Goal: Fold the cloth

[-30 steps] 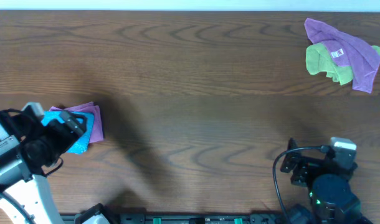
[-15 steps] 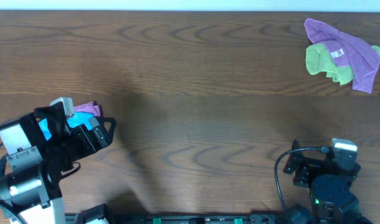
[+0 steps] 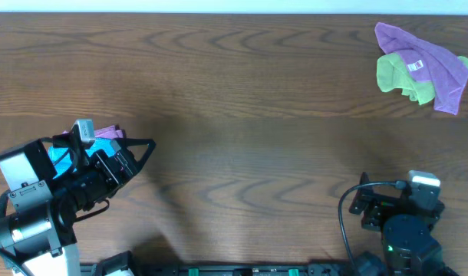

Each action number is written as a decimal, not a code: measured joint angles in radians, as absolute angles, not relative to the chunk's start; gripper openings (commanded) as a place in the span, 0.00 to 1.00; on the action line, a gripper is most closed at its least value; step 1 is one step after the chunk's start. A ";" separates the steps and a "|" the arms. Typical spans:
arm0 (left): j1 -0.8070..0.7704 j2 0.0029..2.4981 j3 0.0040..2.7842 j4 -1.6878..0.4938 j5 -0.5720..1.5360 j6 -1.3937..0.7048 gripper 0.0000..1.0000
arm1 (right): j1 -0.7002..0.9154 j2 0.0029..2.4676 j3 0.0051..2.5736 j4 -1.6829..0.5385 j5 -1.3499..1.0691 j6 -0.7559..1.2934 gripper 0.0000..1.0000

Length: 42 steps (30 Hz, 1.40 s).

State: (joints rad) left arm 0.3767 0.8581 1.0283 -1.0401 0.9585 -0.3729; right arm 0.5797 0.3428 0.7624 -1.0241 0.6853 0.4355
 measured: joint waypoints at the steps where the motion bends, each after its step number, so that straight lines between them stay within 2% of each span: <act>1: 0.377 0.858 1.028 -1.042 0.962 -0.383 0.95 | 0.580 0.343 0.762 -1.024 0.685 0.435 0.99; 6: 0.375 0.858 1.028 -1.057 0.966 -0.302 0.95 | 0.580 0.343 0.762 -1.024 0.685 0.435 0.99; 11: 0.366 0.835 1.028 -1.055 0.921 -0.063 0.95 | 0.580 0.343 0.762 -1.024 0.686 0.435 0.99; 21: 0.175 0.565 1.009 -0.959 0.477 0.032 0.95 | 0.580 0.343 0.762 -1.024 0.687 0.435 0.99; 25: 0.116 0.418 0.873 -0.872 0.372 0.088 0.95 | 0.580 0.343 0.763 -1.024 0.688 0.435 0.99; 31: 0.070 0.236 0.596 -0.757 0.327 0.136 0.95 | 0.580 0.343 0.764 -1.025 0.689 0.435 0.99; 42: 0.062 0.034 0.375 -0.760 0.309 0.250 0.95 | 0.580 0.343 0.764 -1.025 0.689 0.435 0.99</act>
State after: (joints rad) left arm 0.0616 0.0338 0.3748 -0.7601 0.3088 0.2501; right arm 0.5797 0.3428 0.7639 -1.0252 0.6891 0.4351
